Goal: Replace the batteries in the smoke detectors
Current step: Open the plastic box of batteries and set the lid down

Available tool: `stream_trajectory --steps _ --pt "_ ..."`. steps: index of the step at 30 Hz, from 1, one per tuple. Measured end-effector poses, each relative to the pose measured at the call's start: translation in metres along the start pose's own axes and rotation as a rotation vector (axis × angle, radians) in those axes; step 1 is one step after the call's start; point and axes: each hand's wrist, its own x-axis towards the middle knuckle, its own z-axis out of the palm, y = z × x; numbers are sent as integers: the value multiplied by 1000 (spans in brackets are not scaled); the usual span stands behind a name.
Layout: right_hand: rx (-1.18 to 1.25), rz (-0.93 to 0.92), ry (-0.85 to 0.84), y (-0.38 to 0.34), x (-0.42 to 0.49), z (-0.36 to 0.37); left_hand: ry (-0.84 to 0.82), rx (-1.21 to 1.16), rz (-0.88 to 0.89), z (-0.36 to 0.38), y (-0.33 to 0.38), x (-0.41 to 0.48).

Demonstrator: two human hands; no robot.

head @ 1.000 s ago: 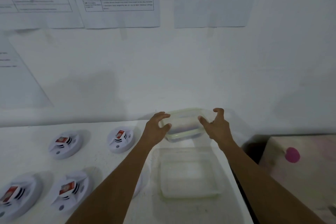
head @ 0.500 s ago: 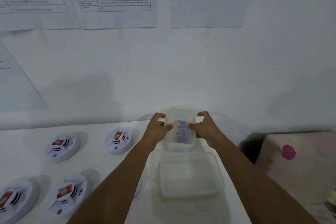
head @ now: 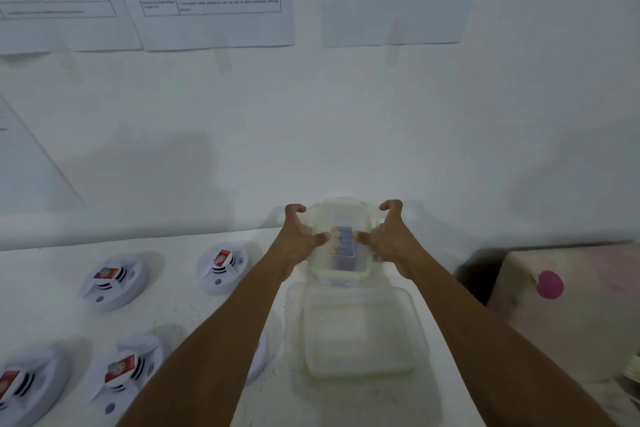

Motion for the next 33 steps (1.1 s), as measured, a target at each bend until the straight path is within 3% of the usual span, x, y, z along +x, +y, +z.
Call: stream_trajectory --steps 7,11,14,20,30,33 --pt "85 88 48 0 -15 3 44 165 22 -7 -9 -21" --pt "-166 -26 120 2 -17 -9 -20 91 32 -12 -8 -20" --pt "-99 -63 112 1 -13 -24 -91 100 71 -15 -1 -11" --pt "-111 -23 167 8 -15 -38 202 248 60 -18 -5 -16" --pt "-64 -13 150 13 -25 -41 88 -147 -34 -18 -10 -29" --pt "-109 -33 154 12 -29 -43 117 -149 -20 -15 -9 -30"
